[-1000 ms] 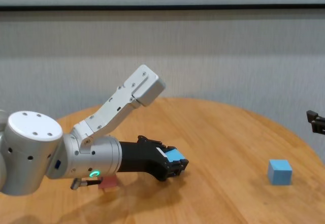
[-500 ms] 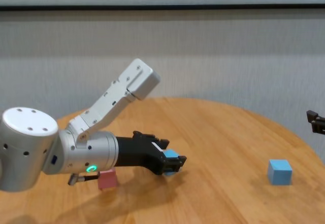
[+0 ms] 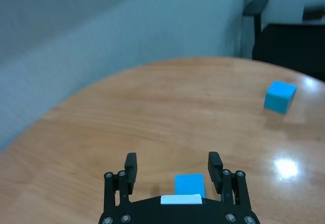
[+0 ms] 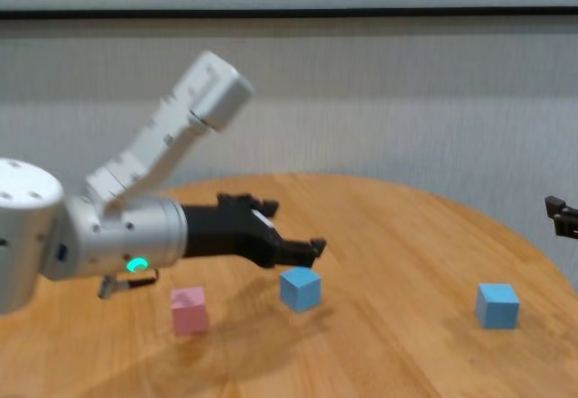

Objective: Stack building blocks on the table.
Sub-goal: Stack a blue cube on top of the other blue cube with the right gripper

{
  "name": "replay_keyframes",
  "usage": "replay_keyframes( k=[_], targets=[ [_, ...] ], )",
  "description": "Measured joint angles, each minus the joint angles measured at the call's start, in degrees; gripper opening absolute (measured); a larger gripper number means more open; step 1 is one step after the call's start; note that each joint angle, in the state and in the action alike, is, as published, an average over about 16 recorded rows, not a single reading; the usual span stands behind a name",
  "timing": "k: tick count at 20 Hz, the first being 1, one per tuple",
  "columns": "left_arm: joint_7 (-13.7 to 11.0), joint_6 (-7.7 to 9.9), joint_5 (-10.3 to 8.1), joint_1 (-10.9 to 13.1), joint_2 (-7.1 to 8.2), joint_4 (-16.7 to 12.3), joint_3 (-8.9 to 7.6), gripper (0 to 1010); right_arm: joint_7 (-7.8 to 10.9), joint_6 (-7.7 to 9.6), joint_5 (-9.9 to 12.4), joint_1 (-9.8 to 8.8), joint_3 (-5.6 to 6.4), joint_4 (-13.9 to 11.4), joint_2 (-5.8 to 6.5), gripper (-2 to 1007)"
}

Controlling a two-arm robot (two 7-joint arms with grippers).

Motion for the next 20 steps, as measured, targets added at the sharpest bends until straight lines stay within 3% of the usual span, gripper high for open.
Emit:
replay_keyframes(
  k=[7,11,15,20],
  targets=[
    [0.6,3.17,-2.38,5.6,5.5,-13.0,-2.08,984,0.0,0.0,0.0,0.0,0.0,0.0,0.0,1005],
    [1.0,4.18,-3.34,8.6,8.48,-18.7,-2.96,1002,0.0,0.0,0.0,0.0,0.0,0.0,0.0,1005],
    [1.3,4.41,-3.79,10.7,10.63,-22.1,-3.49,1002,0.0,0.0,0.0,0.0,0.0,0.0,0.0,1005],
    [1.5,4.24,-3.95,12.0,12.04,-23.7,-3.81,1002,0.13,0.14,-0.1,0.01,-0.04,-0.1,-0.02,1005]
  ],
)
